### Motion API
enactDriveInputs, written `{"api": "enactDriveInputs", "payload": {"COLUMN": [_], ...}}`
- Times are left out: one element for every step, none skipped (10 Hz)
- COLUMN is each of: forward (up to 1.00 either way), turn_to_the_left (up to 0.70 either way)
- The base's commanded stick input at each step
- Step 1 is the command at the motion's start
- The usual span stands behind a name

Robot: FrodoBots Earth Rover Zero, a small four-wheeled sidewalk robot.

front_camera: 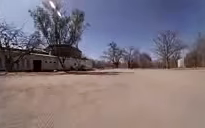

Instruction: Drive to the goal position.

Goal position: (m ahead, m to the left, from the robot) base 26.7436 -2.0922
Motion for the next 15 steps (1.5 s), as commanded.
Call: {"api": "enactDriveInputs", "payload": {"forward": [1.00, 1.00, 1.00, 1.00, 1.00, 1.00, 1.00, 1.00, 1.00, 1.00, 1.00, 1.00, 1.00, 1.00, 1.00], "turn_to_the_left": [0.00, 0.00, 0.00, 0.00, 0.00, 0.00, 0.00, 0.00, 0.00, 0.00, 0.00, 0.00, 0.00, 0.00, 0.00]}}
